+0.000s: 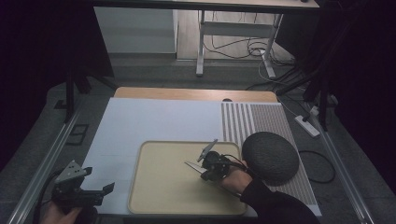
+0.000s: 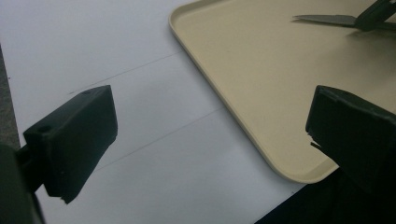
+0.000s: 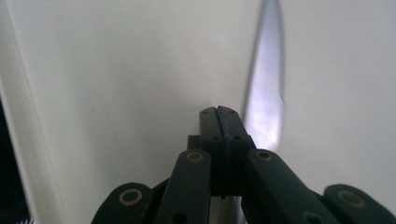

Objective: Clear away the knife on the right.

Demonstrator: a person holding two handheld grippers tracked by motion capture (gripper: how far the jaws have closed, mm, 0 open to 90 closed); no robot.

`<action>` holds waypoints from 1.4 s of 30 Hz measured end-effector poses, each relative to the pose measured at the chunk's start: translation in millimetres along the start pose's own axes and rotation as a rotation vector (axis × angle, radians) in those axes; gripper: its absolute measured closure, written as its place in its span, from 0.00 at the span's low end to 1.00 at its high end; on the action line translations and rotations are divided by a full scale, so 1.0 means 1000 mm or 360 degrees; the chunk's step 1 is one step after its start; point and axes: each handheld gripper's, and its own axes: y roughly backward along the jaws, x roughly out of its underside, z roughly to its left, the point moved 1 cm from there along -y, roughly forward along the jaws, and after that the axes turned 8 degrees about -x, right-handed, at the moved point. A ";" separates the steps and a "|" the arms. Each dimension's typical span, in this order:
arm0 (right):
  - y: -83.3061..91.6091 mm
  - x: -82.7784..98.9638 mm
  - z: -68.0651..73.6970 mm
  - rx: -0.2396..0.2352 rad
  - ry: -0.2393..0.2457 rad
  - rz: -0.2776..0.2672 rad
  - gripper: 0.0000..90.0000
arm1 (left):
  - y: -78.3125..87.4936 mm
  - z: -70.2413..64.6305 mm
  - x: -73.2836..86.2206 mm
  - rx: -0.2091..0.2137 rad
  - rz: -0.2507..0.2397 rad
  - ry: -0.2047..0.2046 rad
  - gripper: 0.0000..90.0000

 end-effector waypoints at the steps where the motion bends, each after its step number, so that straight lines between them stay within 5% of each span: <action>1: 0.000 0.000 0.000 0.0000 0.0000 0.0000 1.00 | 0.000 0.000 0.000 0.0000 0.0000 0.0000 0.03; 8: -0.004 -0.004 -0.014 0.0097 -0.0024 0.0009 1.00 | 0.000 -0.001 0.000 -0.0001 0.0000 -0.0007 0.03; 15: 0.017 0.020 -0.041 0.0174 -0.0219 0.0003 1.00 | 0.000 -0.001 0.000 -0.0002 0.0002 -0.0013 0.03; 33: 0.044 0.067 -0.055 0.0150 -0.0395 -0.0019 1.00 | -0.001 -0.001 -0.001 -0.0007 0.0006 -0.0013 0.03; 42: 0.045 0.066 -0.055 0.0133 -0.0422 -0.0037 0.97 | -0.001 -0.001 -0.001 -0.0008 0.0010 -0.0014 0.03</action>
